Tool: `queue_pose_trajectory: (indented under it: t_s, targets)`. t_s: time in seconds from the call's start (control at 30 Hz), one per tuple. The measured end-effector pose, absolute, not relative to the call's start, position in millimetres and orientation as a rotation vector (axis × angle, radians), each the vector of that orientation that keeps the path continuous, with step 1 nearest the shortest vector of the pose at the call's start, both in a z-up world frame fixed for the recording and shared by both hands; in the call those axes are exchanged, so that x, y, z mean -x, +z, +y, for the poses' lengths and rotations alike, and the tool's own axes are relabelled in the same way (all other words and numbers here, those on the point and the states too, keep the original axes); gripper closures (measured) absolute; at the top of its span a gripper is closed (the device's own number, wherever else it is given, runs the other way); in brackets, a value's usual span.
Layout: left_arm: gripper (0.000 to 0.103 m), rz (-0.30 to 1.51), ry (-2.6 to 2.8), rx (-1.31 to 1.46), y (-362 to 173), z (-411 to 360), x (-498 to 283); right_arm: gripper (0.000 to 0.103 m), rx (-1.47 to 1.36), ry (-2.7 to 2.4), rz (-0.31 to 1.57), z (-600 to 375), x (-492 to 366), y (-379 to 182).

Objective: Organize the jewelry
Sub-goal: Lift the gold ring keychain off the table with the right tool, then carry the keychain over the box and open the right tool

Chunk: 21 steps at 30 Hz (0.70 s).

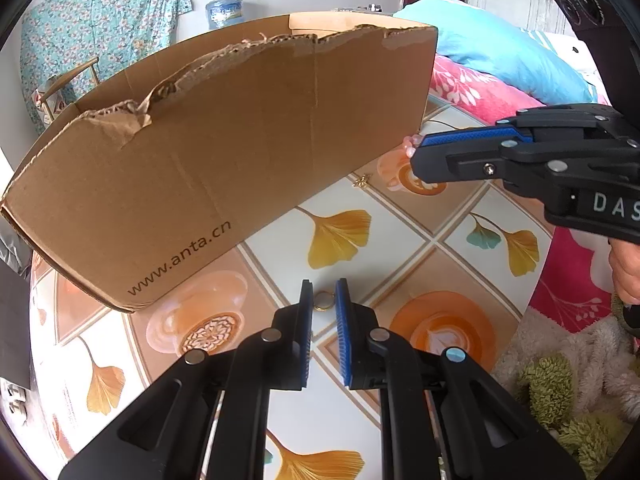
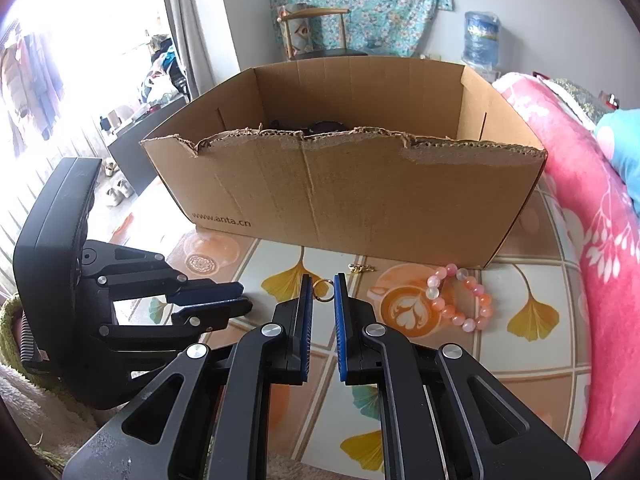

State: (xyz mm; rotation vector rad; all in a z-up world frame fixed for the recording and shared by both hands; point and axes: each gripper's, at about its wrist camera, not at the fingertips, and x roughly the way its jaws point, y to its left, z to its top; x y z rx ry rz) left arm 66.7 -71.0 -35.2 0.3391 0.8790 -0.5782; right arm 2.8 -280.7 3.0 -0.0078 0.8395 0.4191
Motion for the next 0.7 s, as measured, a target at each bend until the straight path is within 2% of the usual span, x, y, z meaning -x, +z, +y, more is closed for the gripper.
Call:
queue_pose_trajectory:
  t_s: [0.33,0.7]
  targets:
    - [0.092,0.856,-0.609,-0.327,-27,-65,-62,0.095,0.002,0.400,0.820,-290,-3,9]
    - [0.092,0.598,-0.652,-0.170,84,-28,-61,0.095,-0.071,0.476,0.607,-308,-11,88]
